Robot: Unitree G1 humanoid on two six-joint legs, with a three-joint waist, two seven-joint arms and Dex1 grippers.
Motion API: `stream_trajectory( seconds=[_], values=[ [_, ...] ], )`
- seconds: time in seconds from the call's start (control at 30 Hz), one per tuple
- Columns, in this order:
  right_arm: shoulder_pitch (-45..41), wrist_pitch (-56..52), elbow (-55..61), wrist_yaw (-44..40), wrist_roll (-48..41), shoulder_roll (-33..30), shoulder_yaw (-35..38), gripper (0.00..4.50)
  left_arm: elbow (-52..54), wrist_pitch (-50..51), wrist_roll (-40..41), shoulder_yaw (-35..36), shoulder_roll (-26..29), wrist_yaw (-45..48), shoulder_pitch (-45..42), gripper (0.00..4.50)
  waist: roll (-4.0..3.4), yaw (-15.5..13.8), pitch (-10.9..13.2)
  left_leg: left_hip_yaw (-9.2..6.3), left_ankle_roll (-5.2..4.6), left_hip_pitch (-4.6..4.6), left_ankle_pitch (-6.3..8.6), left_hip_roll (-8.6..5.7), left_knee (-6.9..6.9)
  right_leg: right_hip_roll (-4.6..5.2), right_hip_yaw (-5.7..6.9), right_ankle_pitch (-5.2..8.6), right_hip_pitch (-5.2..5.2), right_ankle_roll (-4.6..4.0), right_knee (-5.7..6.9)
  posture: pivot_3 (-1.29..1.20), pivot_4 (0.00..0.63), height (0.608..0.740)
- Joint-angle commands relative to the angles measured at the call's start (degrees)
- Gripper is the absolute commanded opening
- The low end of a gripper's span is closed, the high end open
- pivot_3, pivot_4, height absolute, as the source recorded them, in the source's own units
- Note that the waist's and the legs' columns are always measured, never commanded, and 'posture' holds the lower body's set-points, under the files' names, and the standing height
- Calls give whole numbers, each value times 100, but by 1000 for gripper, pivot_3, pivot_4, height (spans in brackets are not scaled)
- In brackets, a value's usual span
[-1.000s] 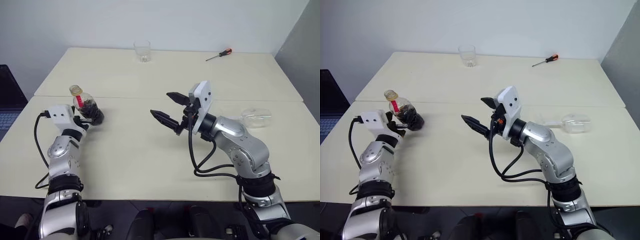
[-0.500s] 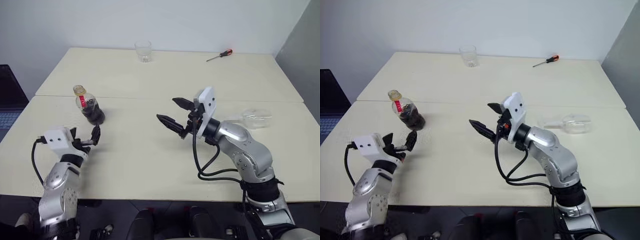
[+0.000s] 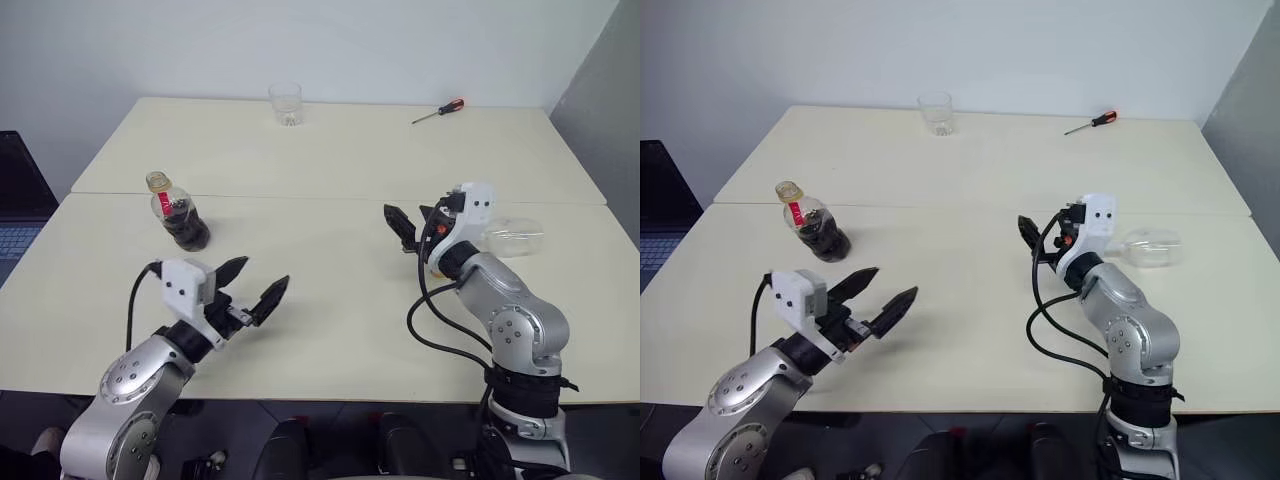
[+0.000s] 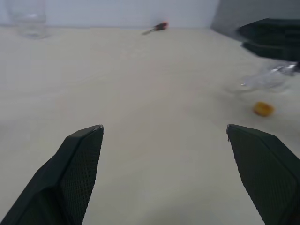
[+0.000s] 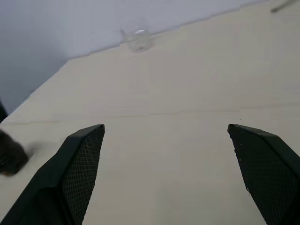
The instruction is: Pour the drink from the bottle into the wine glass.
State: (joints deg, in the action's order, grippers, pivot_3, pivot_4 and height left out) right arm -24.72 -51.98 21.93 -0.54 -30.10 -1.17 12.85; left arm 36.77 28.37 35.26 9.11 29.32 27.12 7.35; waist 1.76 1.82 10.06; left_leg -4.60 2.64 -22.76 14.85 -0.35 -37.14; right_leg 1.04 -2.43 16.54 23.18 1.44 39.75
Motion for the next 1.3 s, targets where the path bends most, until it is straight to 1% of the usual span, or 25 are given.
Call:
stream_trajectory(
  seconds=[0.03, 0.2, 0.47, 0.7, 0.97, 1.3],
  values=[
    [3, -120, 232, 370, -226, 106, 392, 4500, 105, -65, 56, -129, 104, 327, -47, 4463, -2, 1, 1, 1, 0, -1, 0, 0, 1, 0, -1, 0, 1, 0, -1, 0, 150, 740],
    [165, 43, 285, 663, -306, 175, 816, 4500, -306, -145, -41, -95, 151, 544, -295, 4463, -4, -4, 1, 1, -2, -1, -1, 0, 2, 0, 5, 0, 1, 0, -1, 0, 150, 740],
    [25, 140, 162, 865, -495, 198, 1017, 4500, -593, -247, -165, -193, 89, 704, -518, 4463, -9, 7, 3, 2, -3, 1, -1, 2, 8, -2, 3, 1, 1, -1, -3, 0, 150, 740],
    [-51, 134, -15, 1298, -873, 421, 1381, 4500, -511, -333, -201, -196, 18, 680, -346, 4463, -10, 6, 2, 0, -3, 0, -1, 2, 9, 0, 0, 1, 1, -1, -4, 0, 150, 740],
    [-338, 251, -462, 1764, -1349, 623, 1728, 4500, -478, -384, -209, -202, 2, 653, -267, 4463, -16, 8, 4, 2, -3, 1, -1, 2, 9, -1, 1, 1, 1, -2, -5, 0, 150, 740],
    [-518, 538, -961, 1951, -1592, 545, 1797, 4500, -507, -388, -188, -88, 80, 697, -285, 4463, -21, 13, 2, 6, -4, 0, -2, 1, 9, -1, 1, 1, 1, -2, -5, 0, 150, 740]
  ],
)
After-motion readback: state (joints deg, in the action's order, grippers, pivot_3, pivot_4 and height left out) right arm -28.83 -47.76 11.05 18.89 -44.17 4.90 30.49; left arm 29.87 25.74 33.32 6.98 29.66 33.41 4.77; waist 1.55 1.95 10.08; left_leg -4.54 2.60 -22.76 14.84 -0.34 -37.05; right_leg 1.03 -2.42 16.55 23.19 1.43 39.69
